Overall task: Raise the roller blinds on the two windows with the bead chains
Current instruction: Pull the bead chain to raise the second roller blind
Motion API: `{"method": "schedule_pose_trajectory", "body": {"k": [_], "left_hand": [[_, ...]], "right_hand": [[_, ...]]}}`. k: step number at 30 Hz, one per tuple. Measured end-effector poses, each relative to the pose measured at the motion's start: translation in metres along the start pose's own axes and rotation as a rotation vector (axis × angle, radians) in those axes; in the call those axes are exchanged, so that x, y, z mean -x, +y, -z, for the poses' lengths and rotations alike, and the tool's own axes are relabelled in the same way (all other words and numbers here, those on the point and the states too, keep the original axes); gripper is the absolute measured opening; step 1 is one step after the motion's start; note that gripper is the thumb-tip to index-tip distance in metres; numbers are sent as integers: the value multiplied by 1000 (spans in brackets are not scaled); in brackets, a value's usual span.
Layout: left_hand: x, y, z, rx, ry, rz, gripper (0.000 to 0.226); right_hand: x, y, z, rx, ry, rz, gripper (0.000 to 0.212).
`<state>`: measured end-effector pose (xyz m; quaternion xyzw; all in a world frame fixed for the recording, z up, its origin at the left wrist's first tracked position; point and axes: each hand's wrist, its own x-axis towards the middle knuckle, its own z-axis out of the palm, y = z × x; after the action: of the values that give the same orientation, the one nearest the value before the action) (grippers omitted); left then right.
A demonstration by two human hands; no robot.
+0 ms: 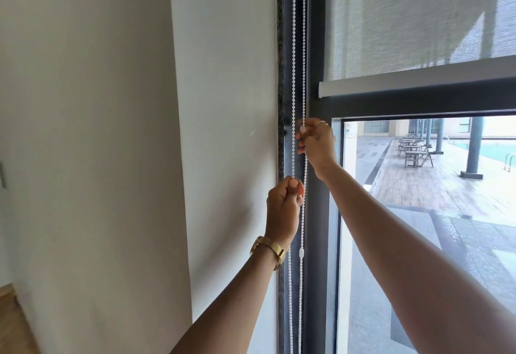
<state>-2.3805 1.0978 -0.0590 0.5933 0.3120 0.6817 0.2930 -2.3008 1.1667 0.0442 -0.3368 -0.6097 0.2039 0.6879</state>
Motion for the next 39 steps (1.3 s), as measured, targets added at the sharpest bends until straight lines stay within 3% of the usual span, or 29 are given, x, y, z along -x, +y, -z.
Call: {"method": "schedule_pose_trajectory", "body": {"k": [5,11,15,18,23,27,39], "left_hand": [[-1,12,-7,81,-25,-26,38],[-10,29,-18,114,-25,-95,37],[-14,41,-23,153,-12,-135,38],[-17,46,-25,135,0,-178,31],[-19,45,-29,121,15,-164,40],[-30,52,-30,86,22,-207,32],[-27,36,-24,128,28,-191,38]], "right_hand": [[14,12,-4,93,40,38,45],[27,32,-2,134,47,25,12],[38,42,0,138,60,81,39],[46,38,-1,142,74,102,48],[49,33,0,155,100,78,50],[54,44,0,190,109,9,46],[38,42,15,-24,53,-105,34]]}}
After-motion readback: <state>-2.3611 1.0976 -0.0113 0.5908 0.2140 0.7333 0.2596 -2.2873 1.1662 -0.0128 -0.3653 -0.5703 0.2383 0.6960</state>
